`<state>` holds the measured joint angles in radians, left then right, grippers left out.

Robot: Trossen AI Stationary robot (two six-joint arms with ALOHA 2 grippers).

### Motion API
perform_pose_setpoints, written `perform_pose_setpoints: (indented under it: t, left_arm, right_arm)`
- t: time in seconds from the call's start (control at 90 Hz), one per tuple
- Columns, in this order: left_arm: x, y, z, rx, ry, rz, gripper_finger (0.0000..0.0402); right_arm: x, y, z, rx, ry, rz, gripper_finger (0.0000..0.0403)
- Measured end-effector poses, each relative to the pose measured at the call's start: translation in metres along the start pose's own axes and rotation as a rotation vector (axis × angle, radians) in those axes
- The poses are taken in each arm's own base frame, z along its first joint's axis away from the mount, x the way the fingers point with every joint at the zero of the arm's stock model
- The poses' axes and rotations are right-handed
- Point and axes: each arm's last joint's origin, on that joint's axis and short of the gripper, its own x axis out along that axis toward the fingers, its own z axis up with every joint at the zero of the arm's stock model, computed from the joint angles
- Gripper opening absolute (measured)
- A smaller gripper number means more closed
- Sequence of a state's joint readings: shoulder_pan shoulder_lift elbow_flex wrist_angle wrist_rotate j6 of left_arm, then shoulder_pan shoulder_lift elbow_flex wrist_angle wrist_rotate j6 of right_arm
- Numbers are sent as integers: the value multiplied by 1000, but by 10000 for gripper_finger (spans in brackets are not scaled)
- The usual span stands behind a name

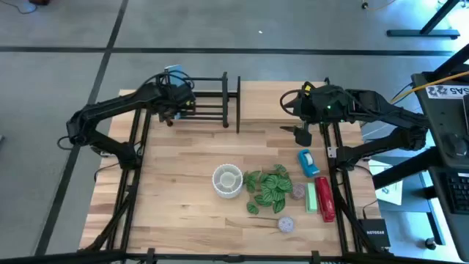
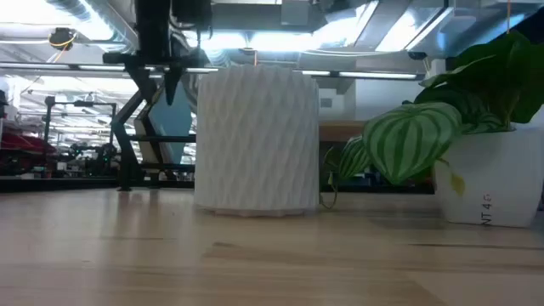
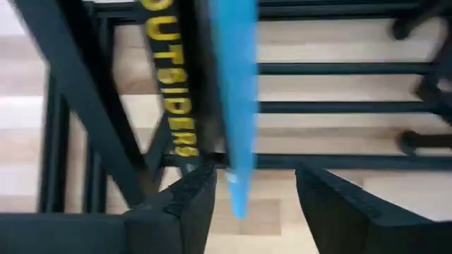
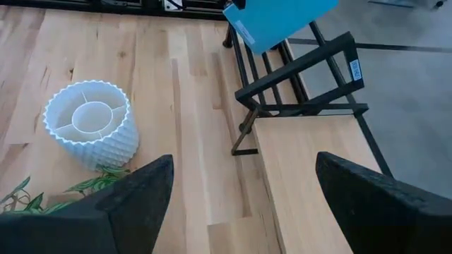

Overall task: Stock shelves
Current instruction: Remove the blue book from the bookshelf

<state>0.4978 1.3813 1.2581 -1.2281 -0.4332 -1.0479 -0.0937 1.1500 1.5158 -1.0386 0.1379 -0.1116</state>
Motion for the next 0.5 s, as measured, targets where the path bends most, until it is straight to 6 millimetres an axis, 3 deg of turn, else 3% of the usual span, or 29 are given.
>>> perform_pose_setpoints:
  t: [0.322, 0.5]
  left_arm:
    - [16, -4, -4, 6, -37, -16, 104]
    - [14, -6, -3, 20, -68, -23, 28]
  right_arm:
    - [0, 0, 0, -2, 1, 1, 330]
    - [0, 0, 0, -2, 0, 0, 330]
